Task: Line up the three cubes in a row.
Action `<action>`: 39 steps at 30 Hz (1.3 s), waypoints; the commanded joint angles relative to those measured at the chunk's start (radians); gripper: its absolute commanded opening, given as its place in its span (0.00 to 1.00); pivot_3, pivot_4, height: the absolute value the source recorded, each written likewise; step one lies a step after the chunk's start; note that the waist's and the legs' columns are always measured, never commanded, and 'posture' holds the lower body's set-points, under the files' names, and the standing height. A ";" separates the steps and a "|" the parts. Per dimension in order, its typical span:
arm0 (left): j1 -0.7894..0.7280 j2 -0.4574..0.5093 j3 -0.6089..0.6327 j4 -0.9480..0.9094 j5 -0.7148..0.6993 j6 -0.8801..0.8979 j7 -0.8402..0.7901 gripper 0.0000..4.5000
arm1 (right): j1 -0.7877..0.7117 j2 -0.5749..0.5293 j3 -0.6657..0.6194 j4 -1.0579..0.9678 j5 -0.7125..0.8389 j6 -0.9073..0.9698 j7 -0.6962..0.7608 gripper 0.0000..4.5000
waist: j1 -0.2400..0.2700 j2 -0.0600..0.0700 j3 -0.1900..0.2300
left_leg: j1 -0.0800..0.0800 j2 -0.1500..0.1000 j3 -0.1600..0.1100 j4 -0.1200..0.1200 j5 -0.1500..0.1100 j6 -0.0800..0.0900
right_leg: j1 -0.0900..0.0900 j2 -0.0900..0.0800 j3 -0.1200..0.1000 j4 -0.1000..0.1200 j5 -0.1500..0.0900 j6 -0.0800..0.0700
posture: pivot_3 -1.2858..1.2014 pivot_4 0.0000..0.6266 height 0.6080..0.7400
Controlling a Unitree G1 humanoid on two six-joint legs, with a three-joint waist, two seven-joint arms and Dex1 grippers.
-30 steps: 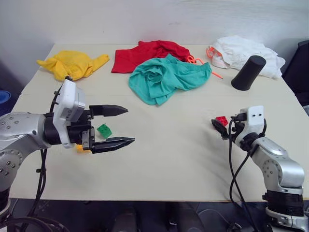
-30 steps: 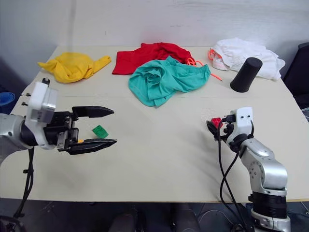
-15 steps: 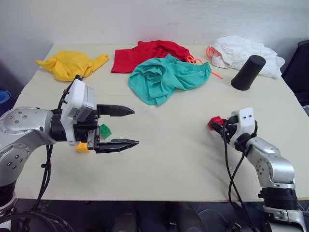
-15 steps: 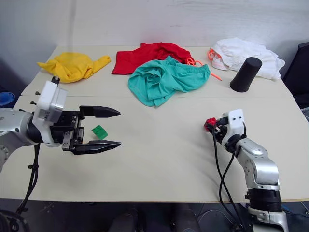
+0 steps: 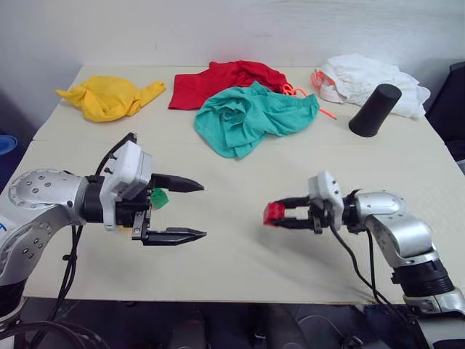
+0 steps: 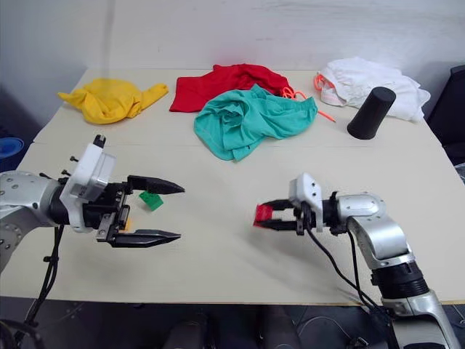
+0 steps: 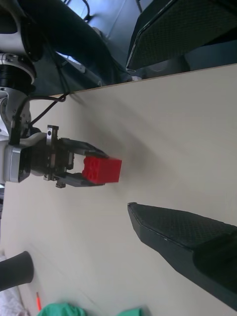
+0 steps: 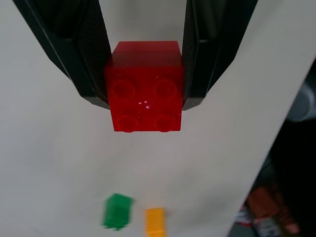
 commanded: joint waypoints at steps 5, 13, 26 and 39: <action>0.053 0.008 0.008 -0.055 0.051 -0.064 -0.033 1.00 | 0.000 0.074 0.063 0.137 -0.111 -0.218 -0.003 0.33 | -0.001 0.000 0.000 | 0.000 0.000 0.000 0.001 0.000 0.000 | 0.000 0.000 0.000 0.001 0.000 0.000 | 0.52 0.24 1.00; 0.159 0.000 0.062 -0.092 0.078 -0.082 0.000 1.00 | 0.032 0.069 0.056 0.125 -0.089 -0.209 0.011 0.61 | -0.002 0.000 0.000 | 0.000 0.001 0.000 0.001 0.000 0.000 | 0.000 -0.001 0.000 0.001 0.000 0.000 | 0.52 0.24 1.00; 0.739 -0.288 0.647 -0.074 0.118 -0.037 0.233 1.00 | 0.000 -0.028 -0.175 -0.082 0.183 0.151 -0.055 1.00 | -0.003 -0.001 0.000 | 0.001 0.003 -0.001 0.001 -0.003 0.001 | 0.001 -0.001 -0.002 -0.001 -0.001 -0.002 | 0.52 0.24 1.00; 0.637 -0.168 0.522 0.090 0.240 -0.092 0.247 1.00 | -0.099 -0.030 -0.196 -0.129 0.252 0.248 -0.066 1.00 | -0.001 -0.002 0.000 | 0.001 0.000 -0.005 0.001 -0.006 0.005 | 0.001 -0.007 -0.007 0.002 -0.002 -0.004 | 0.52 0.24 1.00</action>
